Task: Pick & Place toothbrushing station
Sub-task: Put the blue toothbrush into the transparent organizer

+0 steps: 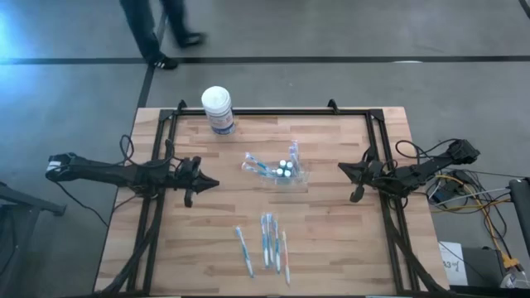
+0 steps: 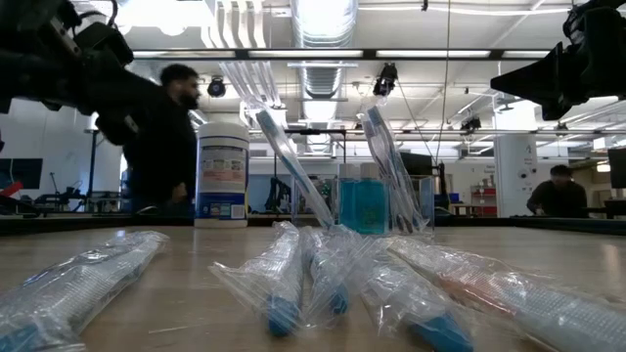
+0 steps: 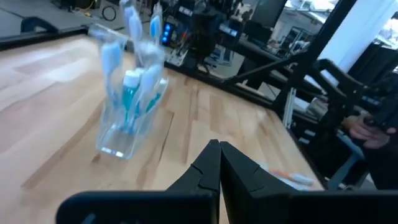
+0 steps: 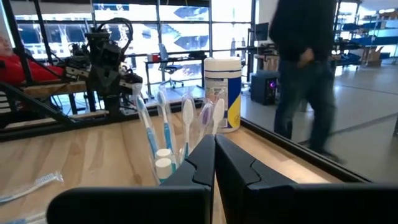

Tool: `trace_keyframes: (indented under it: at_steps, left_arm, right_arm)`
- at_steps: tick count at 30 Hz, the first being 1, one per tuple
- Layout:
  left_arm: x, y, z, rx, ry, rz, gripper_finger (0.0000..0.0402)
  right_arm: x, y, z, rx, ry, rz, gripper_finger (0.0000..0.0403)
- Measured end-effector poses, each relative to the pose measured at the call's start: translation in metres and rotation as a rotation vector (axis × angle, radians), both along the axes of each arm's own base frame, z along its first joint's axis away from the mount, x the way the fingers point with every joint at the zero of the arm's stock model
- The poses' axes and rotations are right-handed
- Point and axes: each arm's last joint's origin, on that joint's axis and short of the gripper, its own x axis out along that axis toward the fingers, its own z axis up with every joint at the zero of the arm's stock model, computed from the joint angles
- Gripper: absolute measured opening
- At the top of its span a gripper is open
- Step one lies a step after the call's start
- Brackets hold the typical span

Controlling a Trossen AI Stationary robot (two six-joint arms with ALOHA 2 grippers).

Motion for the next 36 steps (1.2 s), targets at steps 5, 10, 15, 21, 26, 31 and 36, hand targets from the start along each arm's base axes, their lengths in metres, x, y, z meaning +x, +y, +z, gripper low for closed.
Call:
trace_keyframes:
  at_steps: [5, 10, 15, 21, 26, 31, 36]
  left_arm:
    - [0.005, -0.003, 0.011, 0.013, -0.007, -0.022, 0.0007]
    - [0.009, -0.004, 0.015, 0.067, 0.002, 0.026, 0.0036]
    - [0.014, -0.006, 0.019, 0.096, 0.027, 0.053, 0.0079]
    - [0.024, -0.017, 0.022, 0.095, 0.065, -0.058, 0.0115]
    - [0.033, -0.028, 0.023, 0.118, 0.094, -0.213, 0.0117]
    - [0.043, -0.036, 0.029, 0.144, 0.104, -0.254, 0.0117]
    - [0.051, -0.047, 0.034, 0.175, 0.110, -0.308, 0.0117]
  right_arm:
    - [0.000, 0.000, 0.000, 0.002, -0.001, 0.001, 0.0009]
    - [0.000, 0.000, 0.000, 0.000, 0.000, 0.000, 0.0009]
    - [0.000, 0.000, -0.001, 0.003, 0.005, 0.001, 0.0009]
    - [0.002, 0.001, -0.003, -0.009, 0.029, 0.001, 0.0009]
    - [0.003, 0.001, -0.003, -0.025, 0.041, -0.001, 0.0009]
    - [0.002, 0.001, -0.003, -0.022, 0.038, -0.001, 0.0009]
    - [0.002, 0.001, -0.003, -0.014, 0.035, -0.003, 0.0009]
